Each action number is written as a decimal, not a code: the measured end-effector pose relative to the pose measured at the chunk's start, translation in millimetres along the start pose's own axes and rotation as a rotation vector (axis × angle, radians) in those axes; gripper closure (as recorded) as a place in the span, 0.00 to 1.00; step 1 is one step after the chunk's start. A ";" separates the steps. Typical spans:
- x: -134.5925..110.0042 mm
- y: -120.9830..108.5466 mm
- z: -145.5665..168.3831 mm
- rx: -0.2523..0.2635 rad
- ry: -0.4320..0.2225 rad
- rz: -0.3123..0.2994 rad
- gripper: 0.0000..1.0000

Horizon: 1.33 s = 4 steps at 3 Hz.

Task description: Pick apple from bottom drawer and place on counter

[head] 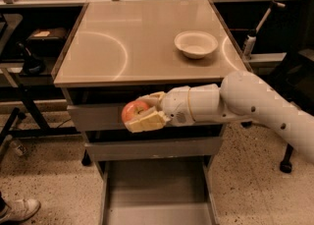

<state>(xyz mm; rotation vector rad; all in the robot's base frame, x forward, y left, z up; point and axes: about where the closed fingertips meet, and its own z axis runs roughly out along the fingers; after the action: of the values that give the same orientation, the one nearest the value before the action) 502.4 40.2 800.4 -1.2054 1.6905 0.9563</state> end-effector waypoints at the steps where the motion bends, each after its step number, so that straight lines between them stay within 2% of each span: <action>1: -29.1 -28.4 -11.4 0.030 -0.003 -0.012 1.00; 2: -54.1 -62.2 -20.3 0.055 0.019 -0.013 1.00; 4: -82.6 -126.2 -22.2 0.069 0.090 0.018 1.00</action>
Offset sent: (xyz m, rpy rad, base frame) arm 0.1161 -0.0317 0.0800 -0.0645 -0.0290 -0.0787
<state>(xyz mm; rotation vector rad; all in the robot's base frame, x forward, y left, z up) 635.6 15.8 870.4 -1.2052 1.7935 0.8585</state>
